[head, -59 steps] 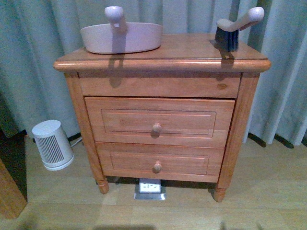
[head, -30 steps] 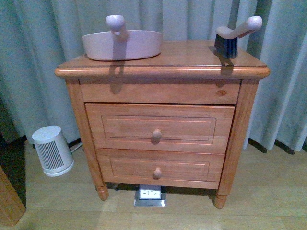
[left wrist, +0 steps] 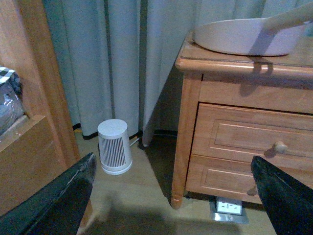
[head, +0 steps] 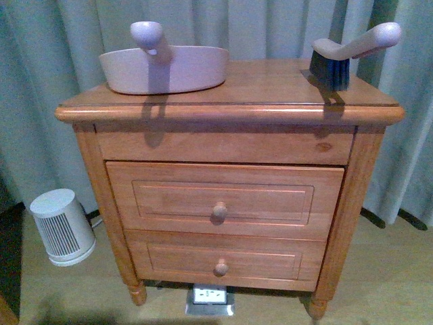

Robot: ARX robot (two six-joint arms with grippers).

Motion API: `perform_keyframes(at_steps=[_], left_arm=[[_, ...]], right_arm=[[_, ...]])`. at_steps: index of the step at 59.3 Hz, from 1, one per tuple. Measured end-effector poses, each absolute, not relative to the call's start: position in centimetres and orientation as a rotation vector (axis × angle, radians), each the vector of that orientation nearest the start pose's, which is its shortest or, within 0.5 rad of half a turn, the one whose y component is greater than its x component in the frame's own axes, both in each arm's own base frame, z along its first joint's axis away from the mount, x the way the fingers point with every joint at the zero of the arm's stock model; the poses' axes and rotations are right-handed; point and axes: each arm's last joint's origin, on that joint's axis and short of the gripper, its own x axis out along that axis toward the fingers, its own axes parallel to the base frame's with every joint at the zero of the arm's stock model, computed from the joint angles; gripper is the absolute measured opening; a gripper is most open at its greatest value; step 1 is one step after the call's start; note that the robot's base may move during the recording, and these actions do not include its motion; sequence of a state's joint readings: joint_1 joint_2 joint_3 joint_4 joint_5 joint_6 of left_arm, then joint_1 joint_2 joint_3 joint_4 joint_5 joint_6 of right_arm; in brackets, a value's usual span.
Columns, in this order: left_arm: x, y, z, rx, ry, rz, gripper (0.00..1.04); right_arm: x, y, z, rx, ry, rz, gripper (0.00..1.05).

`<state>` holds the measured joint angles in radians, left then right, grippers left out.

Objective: Clean up trash

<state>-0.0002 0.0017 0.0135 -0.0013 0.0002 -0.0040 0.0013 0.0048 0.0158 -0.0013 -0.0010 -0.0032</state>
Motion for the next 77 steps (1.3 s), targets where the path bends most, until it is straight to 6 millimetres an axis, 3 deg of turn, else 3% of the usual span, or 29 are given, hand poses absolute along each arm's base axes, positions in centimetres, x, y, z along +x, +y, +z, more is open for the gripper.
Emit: perform_keyframes(at_steps=[46,48,52,58,64,68,77], left_arm=[[9.7,0.0,16.8,-0.004,-0.009,0.003,0.97],[9.8,0.1,16.8,-0.049,0.07,0.059,0.97],[10.7,0.1,18.1,-0.096,0.169,0.075,0.97],[12.8,-0.3,22.6,-0.076,0.221,0.034,0.97],[15.7,-2.0,27.5,-0.035,0.291,-0.033,0.97],[17.6,-3.5,29.7,-0.039,0.353,-0.088,0.97],[22.0,-7.7,31.7,-0.065,0.47,-0.15,0.97]], right_arm=[[9.7,0.0,16.8,-0.001,-0.01,0.002,0.97],[9.7,0.0,16.8,-0.001,-0.01,0.003,0.97],[9.7,0.0,16.8,-0.001,-0.01,0.003,0.97],[9.7,0.0,16.8,-0.001,-0.01,0.003,0.97],[9.7,0.0,16.8,-0.001,-0.01,0.003,0.97],[9.7,0.0,16.8,-0.001,-0.01,0.002,0.97],[9.7,0.0,16.8,-0.001,-0.01,0.002,0.97]])
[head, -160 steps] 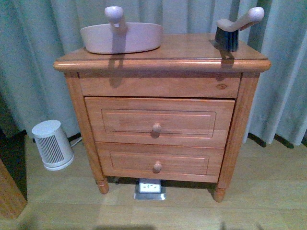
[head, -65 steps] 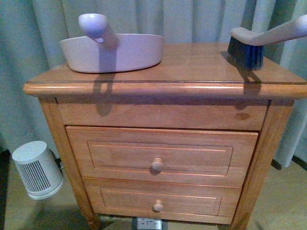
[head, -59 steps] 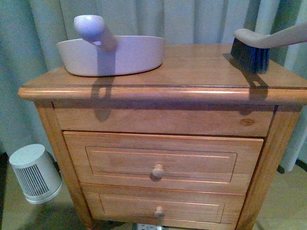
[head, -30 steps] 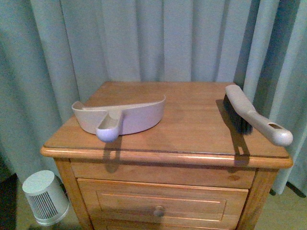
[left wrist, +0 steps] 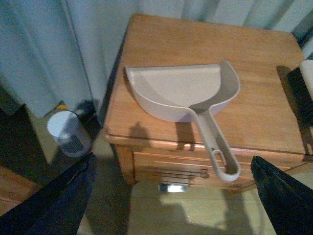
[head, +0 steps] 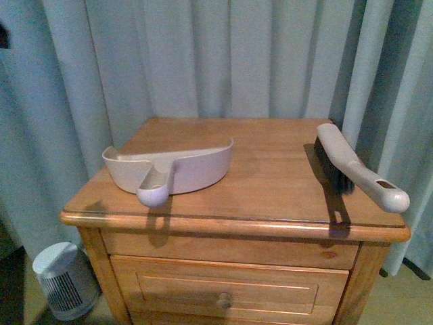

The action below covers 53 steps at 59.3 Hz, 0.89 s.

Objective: Clean up trash

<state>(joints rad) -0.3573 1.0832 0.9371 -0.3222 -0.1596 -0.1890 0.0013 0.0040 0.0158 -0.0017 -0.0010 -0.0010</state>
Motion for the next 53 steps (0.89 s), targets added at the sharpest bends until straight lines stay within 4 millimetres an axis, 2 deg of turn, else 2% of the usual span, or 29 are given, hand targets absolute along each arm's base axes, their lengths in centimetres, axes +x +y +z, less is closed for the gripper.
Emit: perform_keyframes(at_steps=[12,20,42,53], left_arm=[[26.6,-13.3,29.7,-0.096,0.609,-0.155,0.97],[28.8,-15.3,28.4,-0.084,0.667,-0.12,0.97],[32.4,-16.6,23.0,-0.005,0.773,-0.039,0.97],[34.1,-17.1,21.7,0.018,0.778,-0.035,0.97]], right_arm=[[9.7,0.0,16.8,-0.001,-0.01,0.002,0.97],[9.7,0.0,16.8,-0.001,-0.01,0.002,0.97],[9.7,0.0,16.8,-0.001,-0.01,0.002,0.97],[9.7,0.0,16.8,-0.001,-0.01,0.002,0.97]])
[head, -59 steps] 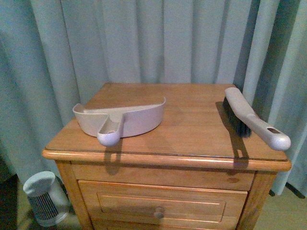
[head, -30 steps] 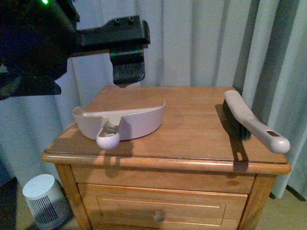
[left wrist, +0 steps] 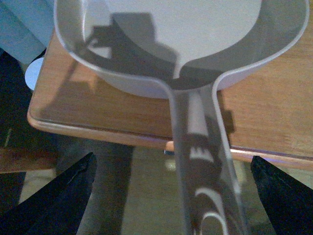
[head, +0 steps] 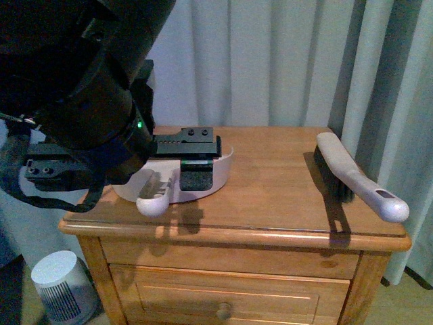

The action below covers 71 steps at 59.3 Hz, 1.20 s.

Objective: Clean up trash

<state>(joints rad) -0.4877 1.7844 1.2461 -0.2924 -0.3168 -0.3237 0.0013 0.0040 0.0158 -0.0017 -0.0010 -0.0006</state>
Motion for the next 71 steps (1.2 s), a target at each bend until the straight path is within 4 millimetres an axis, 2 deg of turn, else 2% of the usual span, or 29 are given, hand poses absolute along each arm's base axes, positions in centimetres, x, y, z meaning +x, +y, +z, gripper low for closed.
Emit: perform_keyframes(at_steps=[13,24,48,61,68,71], left_arm=[[35.8,-18.0,20.3,0.068,0.79,-0.051,0.97],[36.2,-17.7,19.6,0.098,0.803,-0.046,0.96],[36.3,-17.6,19.3,0.098,0.812,-0.047,0.3],[36.0,-17.2,19.6,0.08,0.786,-0.046,0.28],[35.4,-16.8,20.6,0.078,0.698,-0.054,0.28],[35.1,-16.5,21.7,0.068,0.624,-0.071,0.28]], right_arm=[[9.7,0.0,16.8,-0.001,-0.01,0.002,0.97],[9.7,0.0,16.8,-0.001,-0.01,0.002,0.97],[9.7,0.0,16.8,-0.001,-0.01,0.002,0.97],[9.7,0.0,16.8,-0.001,-0.01,0.002,0.97],[9.7,0.0,16.8,-0.001,-0.01,0.002,0.97],[9.7,0.0,16.8,-0.001,-0.01,0.002,0.97]])
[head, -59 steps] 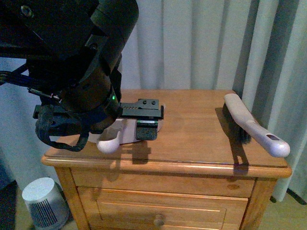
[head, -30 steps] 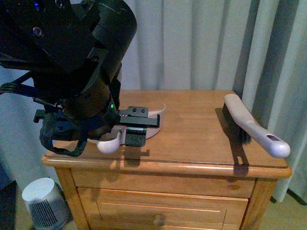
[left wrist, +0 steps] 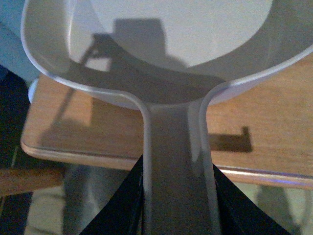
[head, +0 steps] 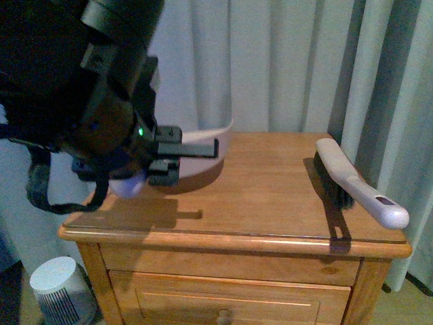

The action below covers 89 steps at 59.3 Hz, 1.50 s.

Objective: Clean up trash

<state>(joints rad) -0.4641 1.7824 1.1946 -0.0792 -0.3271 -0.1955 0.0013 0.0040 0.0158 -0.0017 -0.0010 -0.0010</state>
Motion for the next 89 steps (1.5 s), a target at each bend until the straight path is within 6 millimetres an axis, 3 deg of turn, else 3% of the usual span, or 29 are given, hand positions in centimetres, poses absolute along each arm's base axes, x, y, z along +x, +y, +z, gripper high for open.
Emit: perform_keyframes(at_steps=[15,23,28,37,48,57,69,83,89], left_arm=[[30.4,-14.0,28.6,0.085,0.108,-0.108,0.28],[26.1,-11.6,31.6,0.062,-0.098,-0.095,0.28],[21.7,-10.1,33.1,0.058,-0.234,-0.12,0.28],[15.4,-8.0,33.2,0.048,-0.334,-0.191,0.28],[10.7,-5.5,30.9,0.037,-0.362,-0.197,0.28],[9.8,-3.8,28.8,0.022,-0.36,-0.166,0.28],[9.9,-3.8,28.6,0.018,-0.355,-0.175,0.28],[9.9,-3.8,28.6,0.017,-0.355,-0.174,0.28],[9.9,-3.8,28.6,0.016,-0.355,-0.174,0.28]], right_arm=[[9.7,0.0,16.8,-0.001,-0.01,0.002,0.97],[9.7,0.0,16.8,-0.001,-0.01,0.002,0.97],[9.7,0.0,16.8,-0.001,-0.01,0.002,0.97],[9.7,0.0,16.8,-0.001,-0.01,0.002,0.97],[9.7,0.0,16.8,-0.001,-0.01,0.002,0.97],[9.7,0.0,16.8,-0.001,-0.01,0.002,0.97],[10.3,0.4,16.3,-0.041,0.14,-0.08,0.97],[16.9,3.1,23.0,0.003,0.292,0.061,0.97],[19.7,4.7,24.5,0.018,0.38,0.107,0.97]])
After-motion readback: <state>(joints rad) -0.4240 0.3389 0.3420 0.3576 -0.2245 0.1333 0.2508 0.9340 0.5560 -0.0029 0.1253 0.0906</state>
